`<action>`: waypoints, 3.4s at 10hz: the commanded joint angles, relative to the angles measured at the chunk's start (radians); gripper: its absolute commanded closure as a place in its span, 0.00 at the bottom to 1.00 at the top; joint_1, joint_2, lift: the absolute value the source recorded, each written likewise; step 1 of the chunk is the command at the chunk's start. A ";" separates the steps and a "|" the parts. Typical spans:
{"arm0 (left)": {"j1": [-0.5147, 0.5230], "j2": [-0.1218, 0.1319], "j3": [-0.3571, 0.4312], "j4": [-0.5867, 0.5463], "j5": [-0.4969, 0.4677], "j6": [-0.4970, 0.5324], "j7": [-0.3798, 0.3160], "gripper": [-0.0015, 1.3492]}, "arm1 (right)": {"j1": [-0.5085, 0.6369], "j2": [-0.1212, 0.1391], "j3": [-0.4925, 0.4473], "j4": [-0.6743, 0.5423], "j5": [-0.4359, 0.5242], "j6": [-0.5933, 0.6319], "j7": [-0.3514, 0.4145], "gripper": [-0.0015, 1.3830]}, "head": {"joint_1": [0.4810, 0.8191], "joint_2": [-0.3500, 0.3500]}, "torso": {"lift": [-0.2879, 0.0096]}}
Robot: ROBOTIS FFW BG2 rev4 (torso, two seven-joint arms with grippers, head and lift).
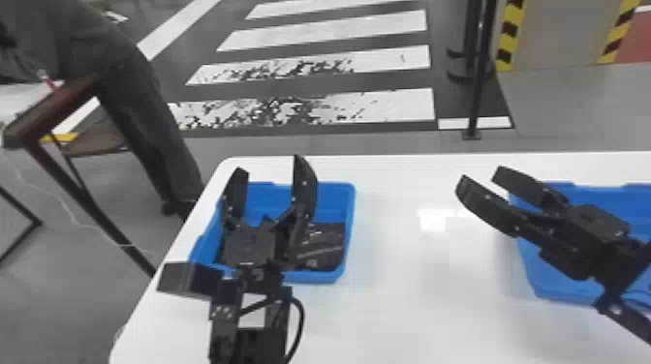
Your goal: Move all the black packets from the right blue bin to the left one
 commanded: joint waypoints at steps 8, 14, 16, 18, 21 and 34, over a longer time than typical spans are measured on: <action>0.314 -0.043 0.054 -0.312 -0.327 0.348 0.065 0.00 | 0.475 0.069 -0.199 -0.295 0.363 -0.207 -0.210 0.23 | 0.63 0.53 | 0.50; 0.319 -0.040 0.040 -0.322 -0.247 0.363 0.065 0.00 | 0.493 0.077 -0.201 -0.295 0.351 -0.207 -0.210 0.27 | 0.63 0.52 | 0.50; 0.321 -0.040 0.038 -0.322 -0.239 0.363 0.065 0.00 | 0.495 0.078 -0.201 -0.297 0.351 -0.209 -0.210 0.27 | 0.63 0.52 | 0.50; 0.321 -0.041 0.040 -0.322 -0.225 0.360 0.065 0.00 | 0.497 0.077 -0.201 -0.300 0.345 -0.211 -0.210 0.27 | 0.63 0.52 | 0.50; 0.321 -0.040 0.038 -0.322 -0.221 0.360 0.064 0.00 | 0.502 0.078 -0.203 -0.309 0.343 -0.211 -0.215 0.27 | 0.63 0.53 | 0.50; 0.316 -0.038 0.035 -0.322 -0.193 0.368 0.047 0.00 | 0.507 0.085 -0.209 -0.317 0.341 -0.216 -0.217 0.28 | 0.63 0.51 | 0.50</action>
